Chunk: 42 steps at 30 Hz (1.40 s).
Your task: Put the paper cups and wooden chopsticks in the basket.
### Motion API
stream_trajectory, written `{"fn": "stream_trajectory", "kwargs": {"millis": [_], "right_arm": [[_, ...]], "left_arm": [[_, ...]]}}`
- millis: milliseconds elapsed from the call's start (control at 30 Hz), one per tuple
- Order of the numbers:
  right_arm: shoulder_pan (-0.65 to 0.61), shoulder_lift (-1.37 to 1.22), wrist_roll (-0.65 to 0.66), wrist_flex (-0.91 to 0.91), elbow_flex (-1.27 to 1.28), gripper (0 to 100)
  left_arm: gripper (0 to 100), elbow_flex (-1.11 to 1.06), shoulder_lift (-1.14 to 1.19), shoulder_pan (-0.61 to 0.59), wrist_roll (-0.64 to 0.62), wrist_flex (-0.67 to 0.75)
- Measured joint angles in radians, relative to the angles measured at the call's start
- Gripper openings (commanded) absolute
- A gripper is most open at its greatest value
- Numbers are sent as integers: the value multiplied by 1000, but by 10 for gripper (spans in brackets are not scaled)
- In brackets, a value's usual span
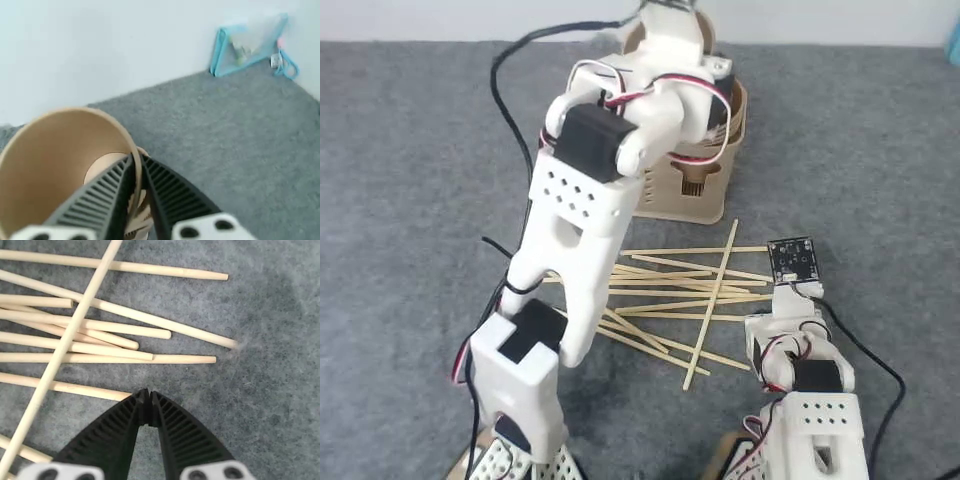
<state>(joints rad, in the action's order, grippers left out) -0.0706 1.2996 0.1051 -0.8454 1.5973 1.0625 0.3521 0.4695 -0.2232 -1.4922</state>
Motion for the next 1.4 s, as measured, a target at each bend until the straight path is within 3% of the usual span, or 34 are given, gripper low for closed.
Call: {"fn": "stream_trajectory", "kwargs": {"millis": [100,333,533,867,1167,1400], "right_arm": [[0,0,0,0,0,9],[0,0,0,0,0,9],[0,0,0,0,0,9],[0,0,0,0,0,9],[3,0,0,2,17,9],[0,0,0,2,17,9]], "left_arm": [[40,0,0,11,15,-11],[279,0,0,15,60,-43],[261,23,2,0,61,-109],[261,172,-126,-180,66,-232],[261,-201,-227,-413,74,-232],[241,-526,-232,-497,324,-230]]}}
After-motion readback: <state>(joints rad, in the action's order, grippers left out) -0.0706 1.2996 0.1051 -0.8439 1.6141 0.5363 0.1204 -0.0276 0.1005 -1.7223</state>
